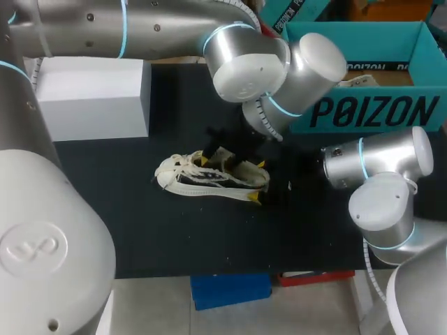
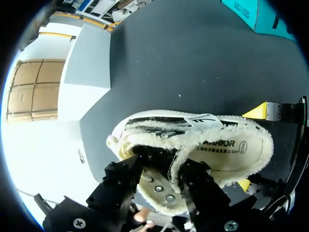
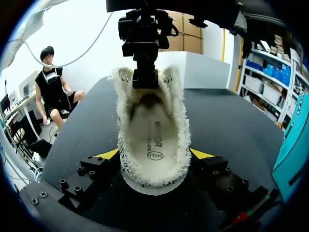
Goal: Take the shoe out of the shoebox, open the shoe tongue, remove and reinsert the insole, then place the shoe into the shoebox
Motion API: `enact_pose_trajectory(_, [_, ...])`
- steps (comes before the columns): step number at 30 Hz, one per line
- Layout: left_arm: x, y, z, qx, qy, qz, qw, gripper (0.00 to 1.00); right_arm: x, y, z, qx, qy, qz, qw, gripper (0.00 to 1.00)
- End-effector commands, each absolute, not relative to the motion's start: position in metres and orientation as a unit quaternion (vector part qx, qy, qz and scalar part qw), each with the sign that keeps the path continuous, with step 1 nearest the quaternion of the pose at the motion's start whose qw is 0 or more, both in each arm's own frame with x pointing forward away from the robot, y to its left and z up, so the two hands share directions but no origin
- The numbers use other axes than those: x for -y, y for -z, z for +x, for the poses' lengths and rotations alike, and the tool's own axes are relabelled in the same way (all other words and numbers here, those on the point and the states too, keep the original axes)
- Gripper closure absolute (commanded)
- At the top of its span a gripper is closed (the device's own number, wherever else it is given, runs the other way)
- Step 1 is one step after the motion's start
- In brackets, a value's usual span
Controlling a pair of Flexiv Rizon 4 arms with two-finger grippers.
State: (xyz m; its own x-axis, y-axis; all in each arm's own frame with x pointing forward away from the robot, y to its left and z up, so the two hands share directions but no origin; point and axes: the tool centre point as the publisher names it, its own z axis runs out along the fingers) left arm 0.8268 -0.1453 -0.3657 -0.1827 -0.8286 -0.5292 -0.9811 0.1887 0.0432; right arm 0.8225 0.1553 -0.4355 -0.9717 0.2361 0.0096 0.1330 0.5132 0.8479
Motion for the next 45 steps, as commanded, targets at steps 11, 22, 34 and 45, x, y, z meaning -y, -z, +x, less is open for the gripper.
enact_pose_trajectory(11, [0.133, 0.359, 0.824, -0.749, -0.166, -0.61, 0.198, 1.0, -0.158, 0.437, 0.822, -0.869, -0.481, 0.108, 0.054, 1.0])
enact_pose_trajectory(22, [0.12, 0.326, 0.833, -0.744, -0.117, -0.629, 0.195, 1.0, -0.158, 0.437, 0.822, -0.869, -0.481, 0.108, 0.054, 1.0])
enact_pose_trajectory(34, [0.079, 0.326, 0.83, -0.725, -0.124, -0.641, 0.22, 1.0, -0.158, 0.437, 0.822, -0.869, -0.481, 0.108, 0.054, 1.0])
enact_pose_trajectory(45, [0.039, 0.324, 0.83, -0.702, -0.138, -0.662, 0.222, 0.0, -0.158, 0.437, 0.822, -0.869, -0.481, 0.108, 0.054, 1.0])
